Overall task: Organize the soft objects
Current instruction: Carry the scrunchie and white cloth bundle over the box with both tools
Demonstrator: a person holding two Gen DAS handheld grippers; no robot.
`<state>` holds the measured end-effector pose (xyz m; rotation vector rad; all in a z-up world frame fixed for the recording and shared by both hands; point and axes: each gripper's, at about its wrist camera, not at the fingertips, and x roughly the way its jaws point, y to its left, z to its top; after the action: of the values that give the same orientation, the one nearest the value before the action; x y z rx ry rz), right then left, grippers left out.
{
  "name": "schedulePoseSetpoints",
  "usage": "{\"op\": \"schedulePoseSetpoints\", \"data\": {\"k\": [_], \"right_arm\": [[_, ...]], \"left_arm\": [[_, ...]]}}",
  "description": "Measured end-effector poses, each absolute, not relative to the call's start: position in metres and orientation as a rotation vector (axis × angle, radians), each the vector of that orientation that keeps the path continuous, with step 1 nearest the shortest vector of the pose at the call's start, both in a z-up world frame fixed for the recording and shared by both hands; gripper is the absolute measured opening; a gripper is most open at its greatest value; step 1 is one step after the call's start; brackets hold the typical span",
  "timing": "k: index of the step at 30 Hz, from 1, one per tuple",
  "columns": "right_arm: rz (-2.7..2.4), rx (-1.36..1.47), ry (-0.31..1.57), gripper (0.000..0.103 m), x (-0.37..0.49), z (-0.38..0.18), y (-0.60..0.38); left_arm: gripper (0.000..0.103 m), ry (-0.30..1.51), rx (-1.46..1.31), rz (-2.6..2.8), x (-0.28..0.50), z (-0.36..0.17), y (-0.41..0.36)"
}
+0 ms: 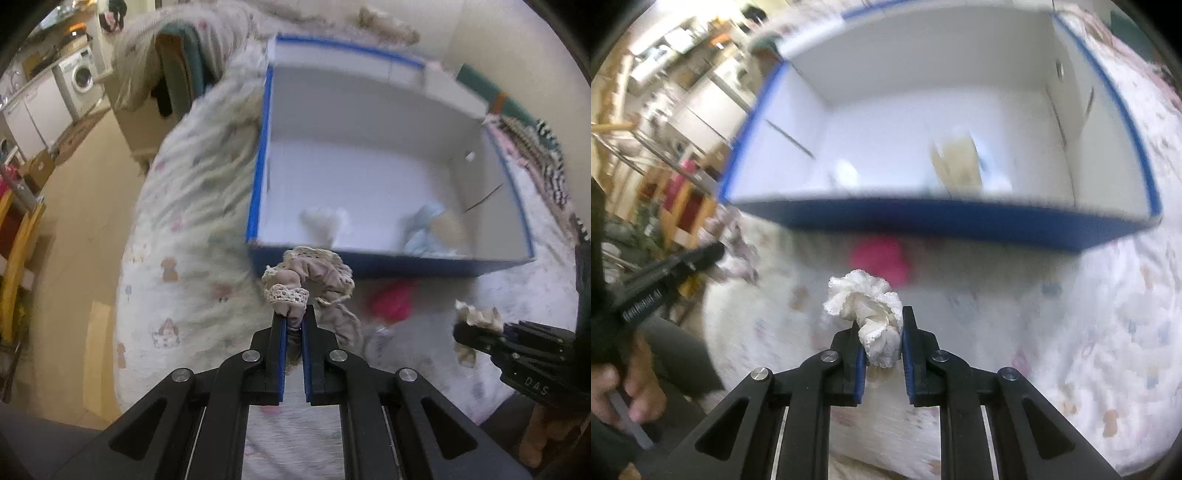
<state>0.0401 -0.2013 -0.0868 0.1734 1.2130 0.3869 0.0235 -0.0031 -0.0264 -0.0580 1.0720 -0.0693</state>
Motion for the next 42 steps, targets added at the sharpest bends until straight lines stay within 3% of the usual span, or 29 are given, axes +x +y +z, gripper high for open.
{"op": "schedulePoseSetpoints", "data": {"k": [9, 18, 35, 42], "right_arm": [[0.433, 0.223, 0.911, 0.018, 0.032, -0.017, -0.215], [0.388, 0.225, 0.818, 0.018, 0.055, 0.008, -0.228], [0.36, 0.239, 0.925, 0.018, 0.114, -0.018, -0.235], [0.354, 0.258, 0.992, 0.018, 0.119, -0.037, -0.231]], "left_arm": [[0.007, 0.922, -0.057, -0.096, 0.032, 0.027, -0.014], [0.007, 0.927, 0.001, -0.108, 0.069, 0.04, -0.034], [0.007, 0.954, 0.123, -0.115, 0.127, -0.01, -0.064], [0.007, 1.034, 0.01, -0.126, 0.141, -0.04, -0.053]]}}
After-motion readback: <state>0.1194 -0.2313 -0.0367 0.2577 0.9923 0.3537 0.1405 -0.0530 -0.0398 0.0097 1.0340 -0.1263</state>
